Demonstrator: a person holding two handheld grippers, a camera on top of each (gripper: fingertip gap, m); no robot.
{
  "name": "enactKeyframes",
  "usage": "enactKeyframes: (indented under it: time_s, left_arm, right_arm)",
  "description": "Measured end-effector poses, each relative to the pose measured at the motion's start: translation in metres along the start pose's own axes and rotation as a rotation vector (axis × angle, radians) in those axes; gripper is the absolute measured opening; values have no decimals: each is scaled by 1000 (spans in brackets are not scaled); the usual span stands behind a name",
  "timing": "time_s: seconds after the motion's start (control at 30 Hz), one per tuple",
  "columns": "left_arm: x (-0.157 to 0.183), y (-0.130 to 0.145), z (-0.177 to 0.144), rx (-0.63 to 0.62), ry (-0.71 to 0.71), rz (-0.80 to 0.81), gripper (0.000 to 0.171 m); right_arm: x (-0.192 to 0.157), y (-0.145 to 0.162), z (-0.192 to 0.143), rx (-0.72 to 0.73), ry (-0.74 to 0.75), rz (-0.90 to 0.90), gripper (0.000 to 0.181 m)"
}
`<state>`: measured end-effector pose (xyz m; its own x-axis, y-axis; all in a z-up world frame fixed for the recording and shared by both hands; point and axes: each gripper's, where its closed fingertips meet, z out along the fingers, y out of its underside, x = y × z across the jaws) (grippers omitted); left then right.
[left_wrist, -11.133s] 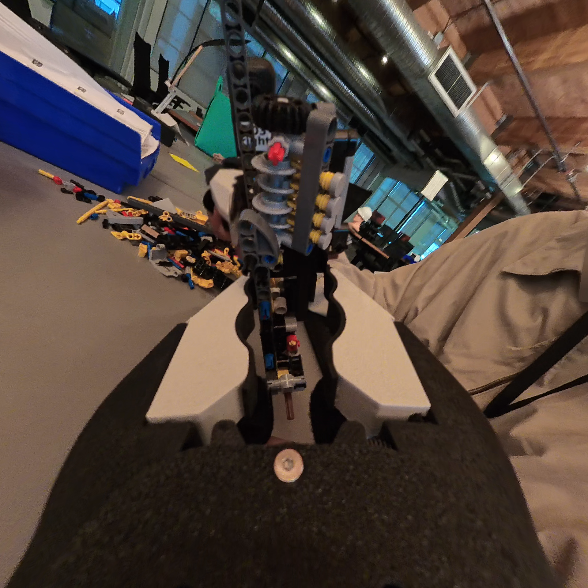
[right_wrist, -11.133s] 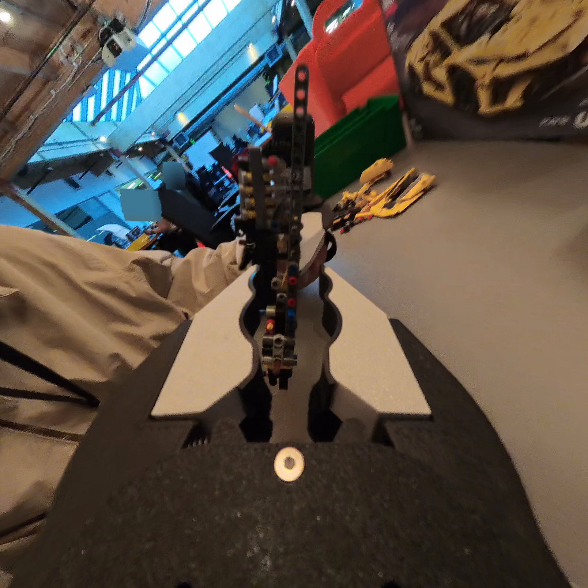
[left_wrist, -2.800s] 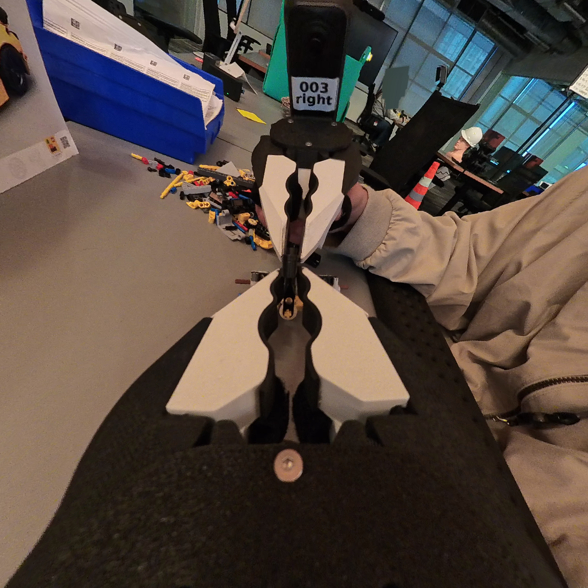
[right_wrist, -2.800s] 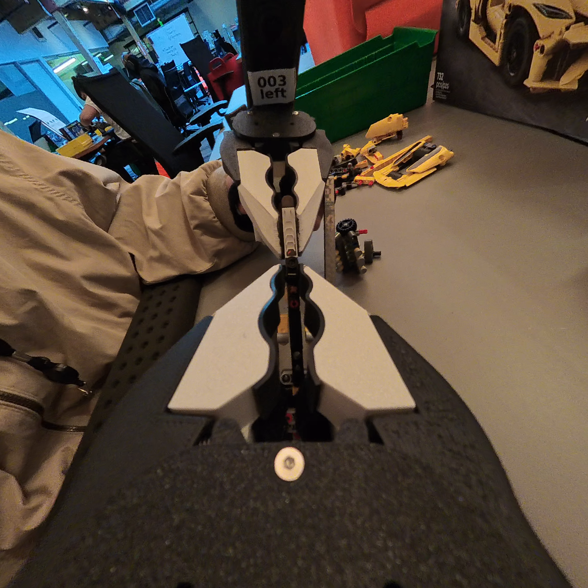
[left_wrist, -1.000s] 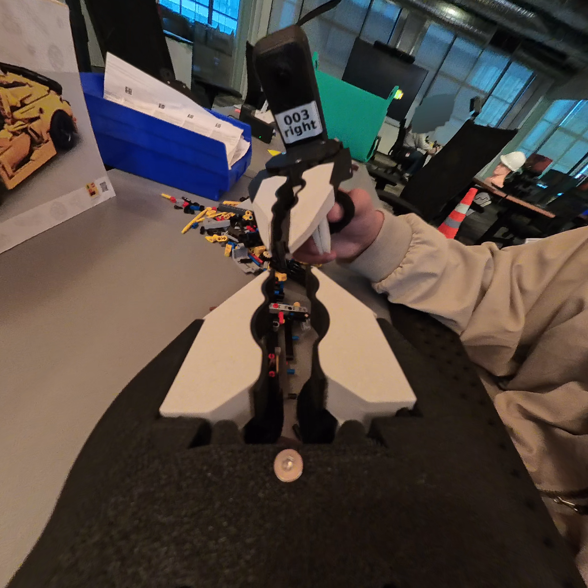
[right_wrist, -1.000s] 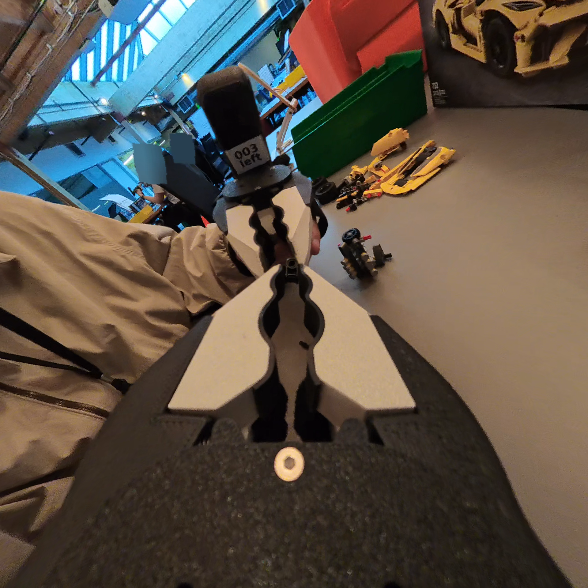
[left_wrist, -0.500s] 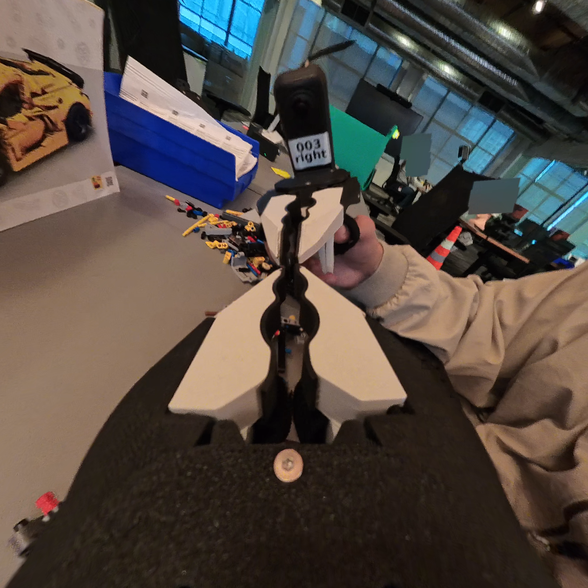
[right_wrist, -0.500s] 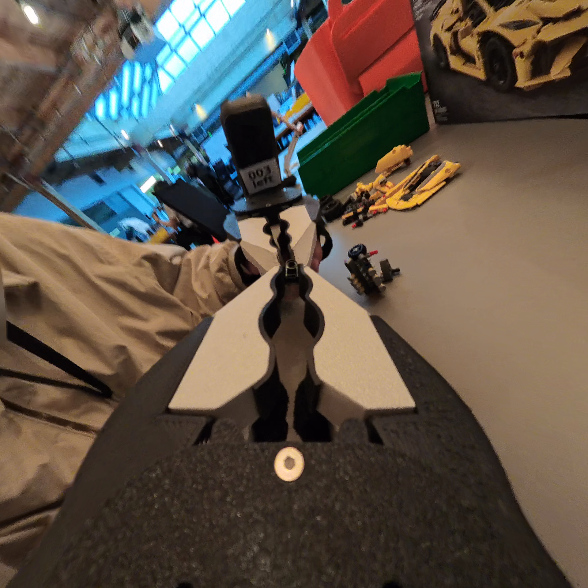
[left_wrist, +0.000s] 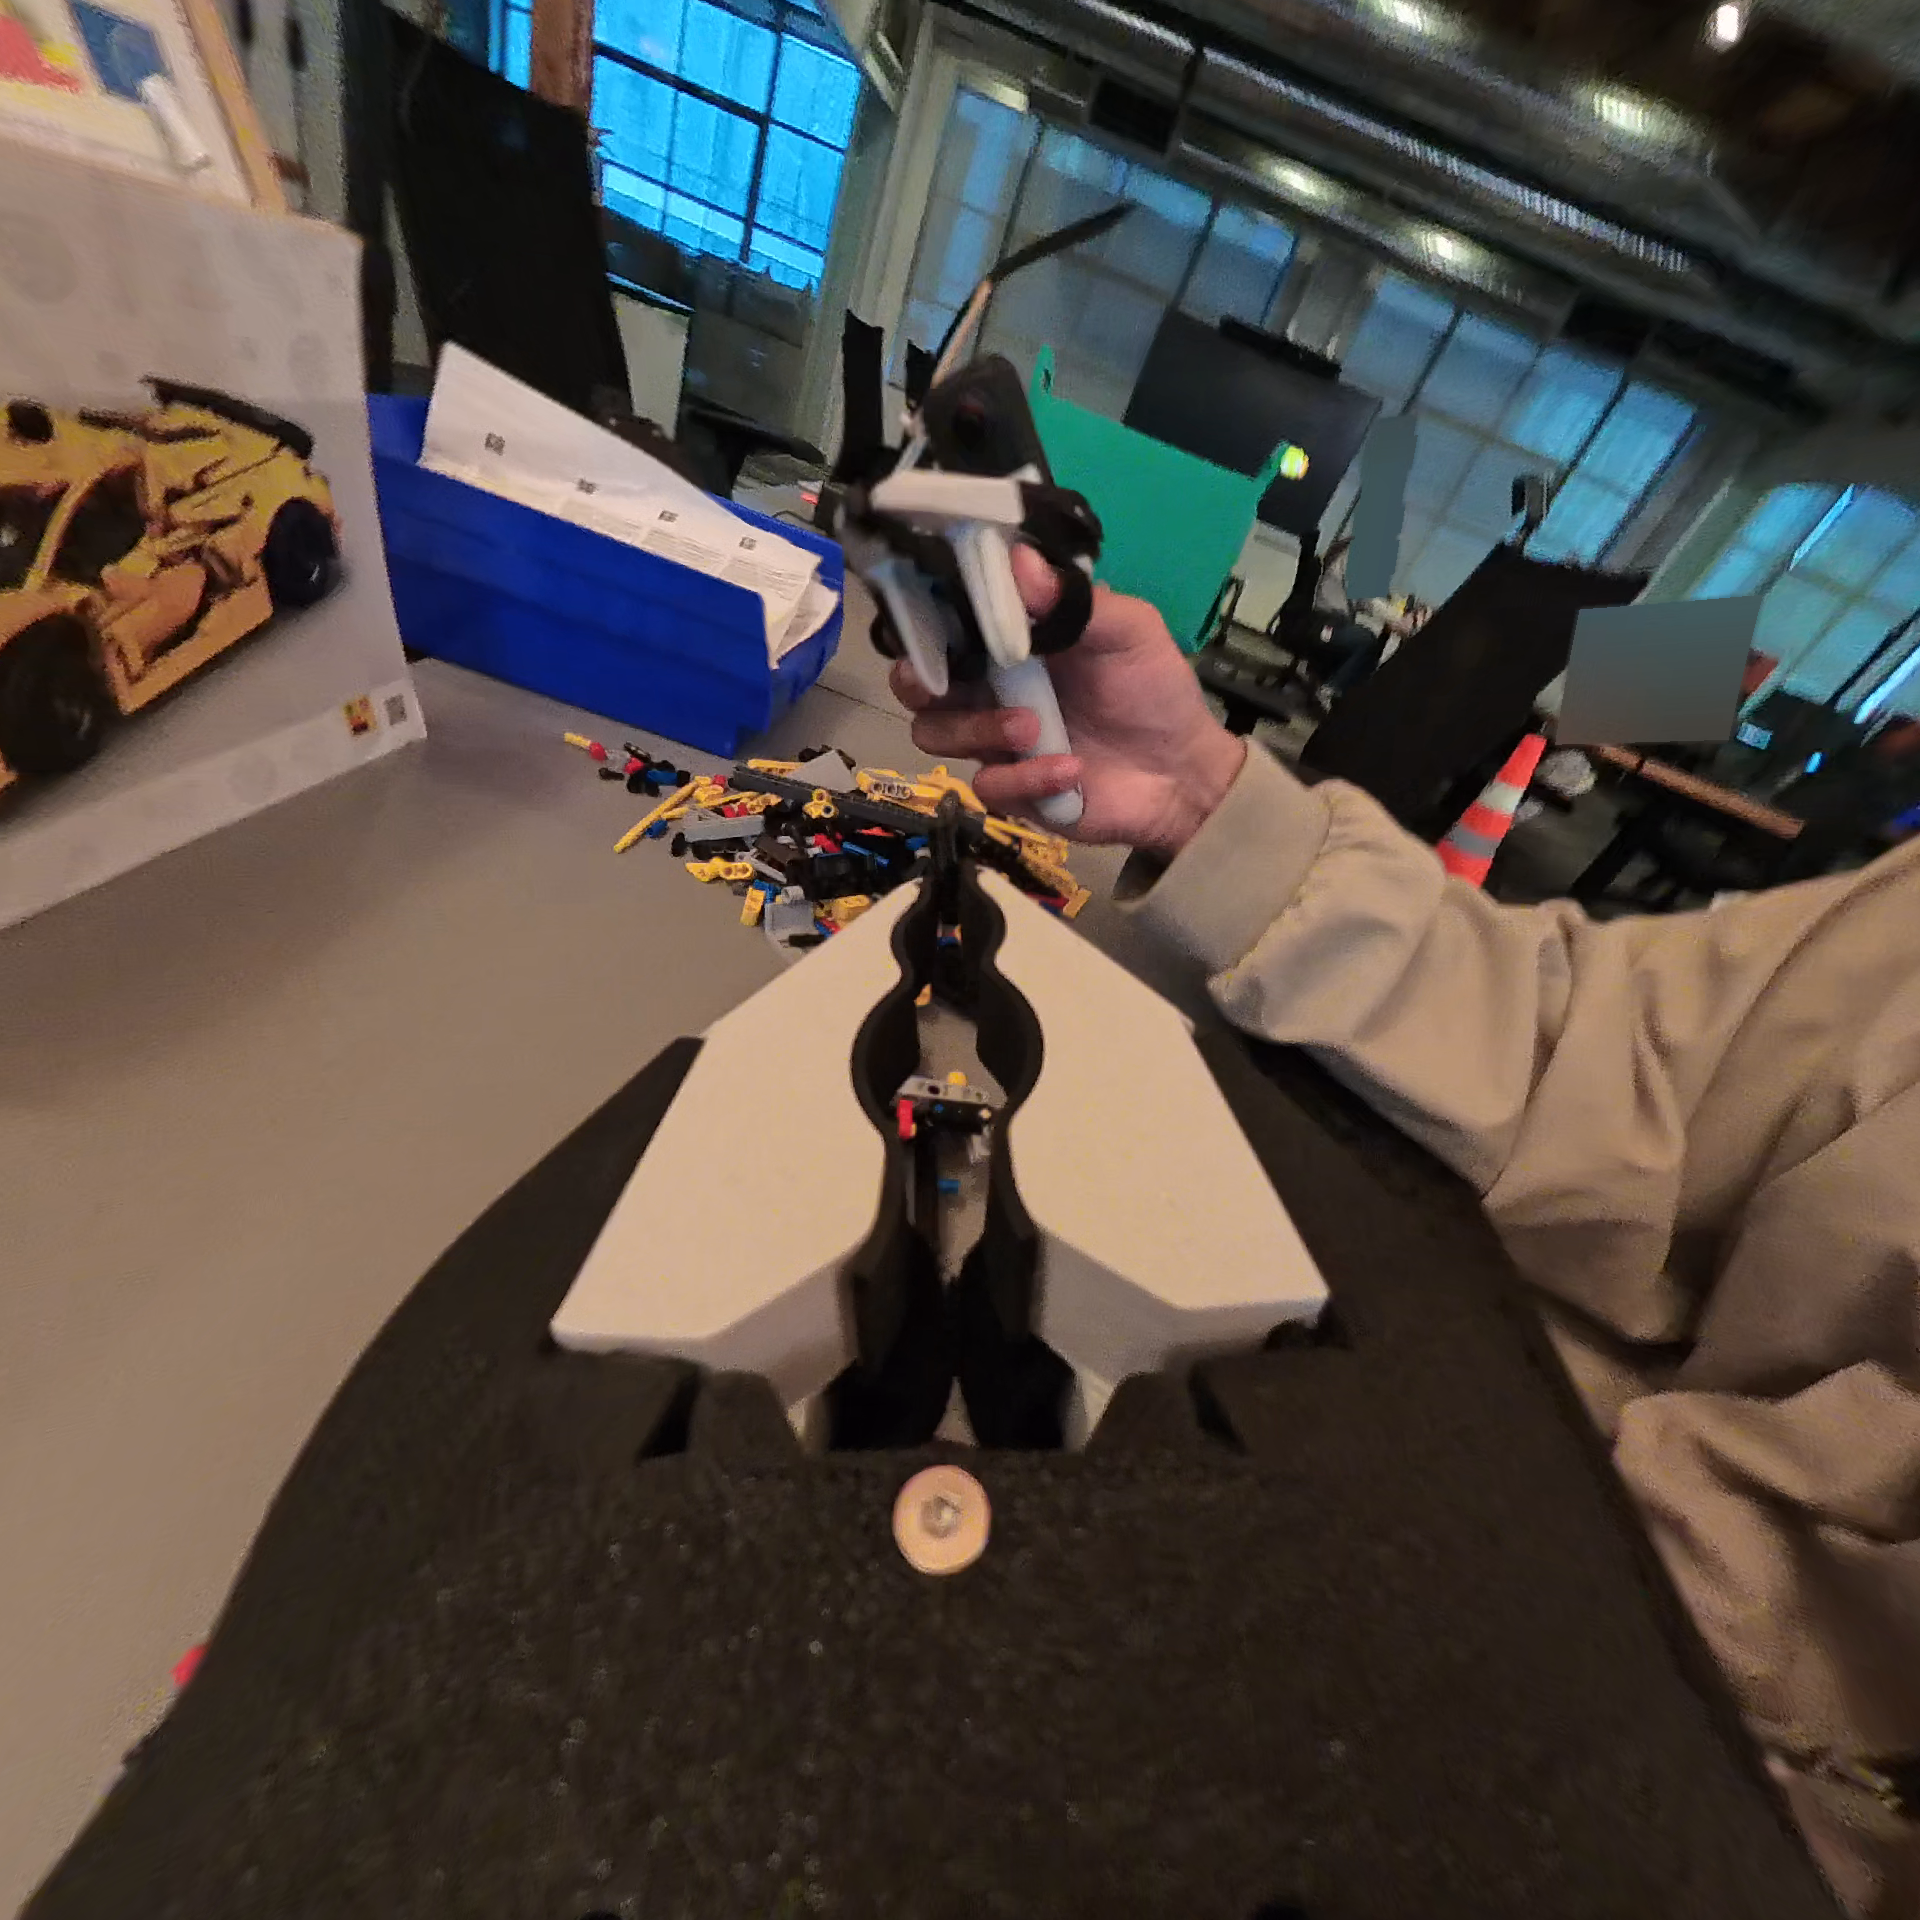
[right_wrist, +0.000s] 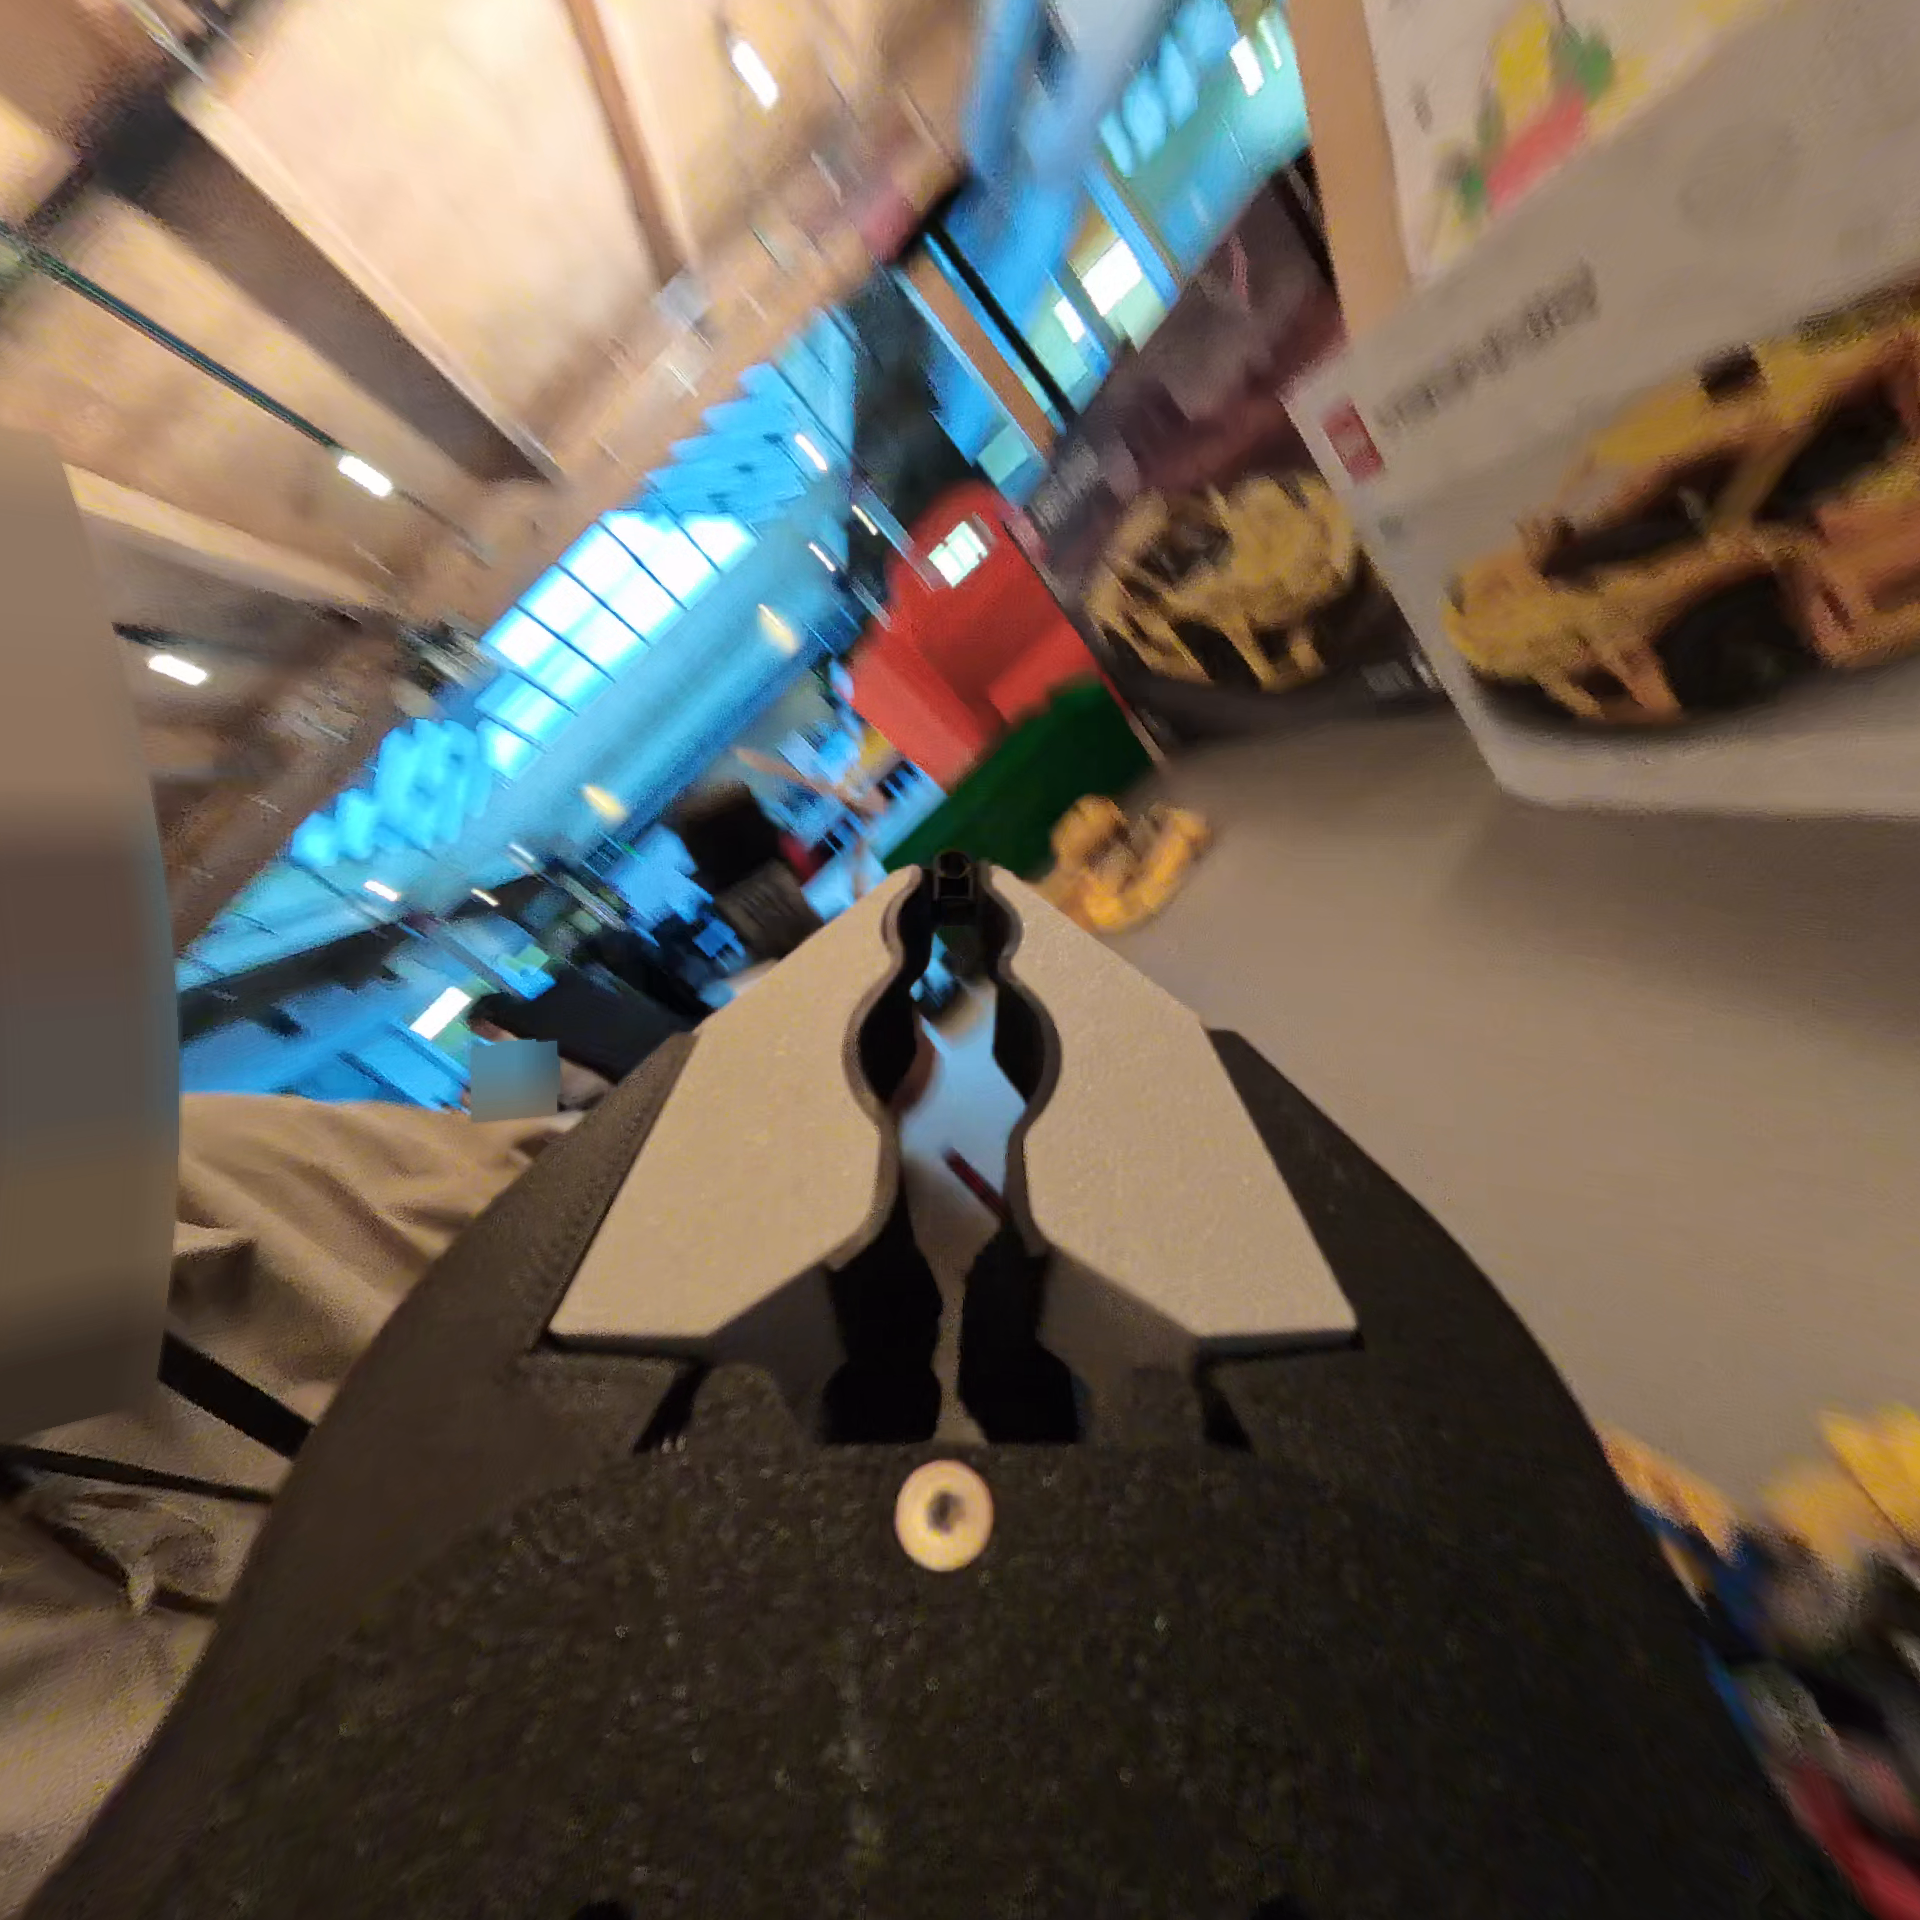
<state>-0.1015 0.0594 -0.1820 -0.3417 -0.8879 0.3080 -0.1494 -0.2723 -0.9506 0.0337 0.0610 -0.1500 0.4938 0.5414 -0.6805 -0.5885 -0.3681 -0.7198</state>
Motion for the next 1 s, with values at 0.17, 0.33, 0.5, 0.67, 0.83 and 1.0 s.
enactKeyframes:
  time_s: [0.17, 0.33, 0.5, 0.67, 0.83, 1.0]
  left_arm:
    - [5, 36, 10, -173, 17, 49, 4]
    - [11, 37, 15, -159, 30, 65, 4]
    - [13, 32, 17, -109, 77, -62, 5]
    - [18, 9, 9, 33, 230, -319, 5]
    - [14, -4, 0, 125, 348, -521, 5]
    - [10, 2, 0, 104, 366, -577, 5]
  right_arm:
    - [96, 67, -87, -633, 722, -266, 6]
    - [109, 63, -110, -624, 796, -251, 23]
    - [95, 37, -90, -544, 772, -550, 27]
    - [19, 55, 9, -396, 296, -816, 44]
    - [-27, 112, 78, -451, 96, -1004, 58]
    - [-50, 99, 92, -243, 126, -1187, 43]
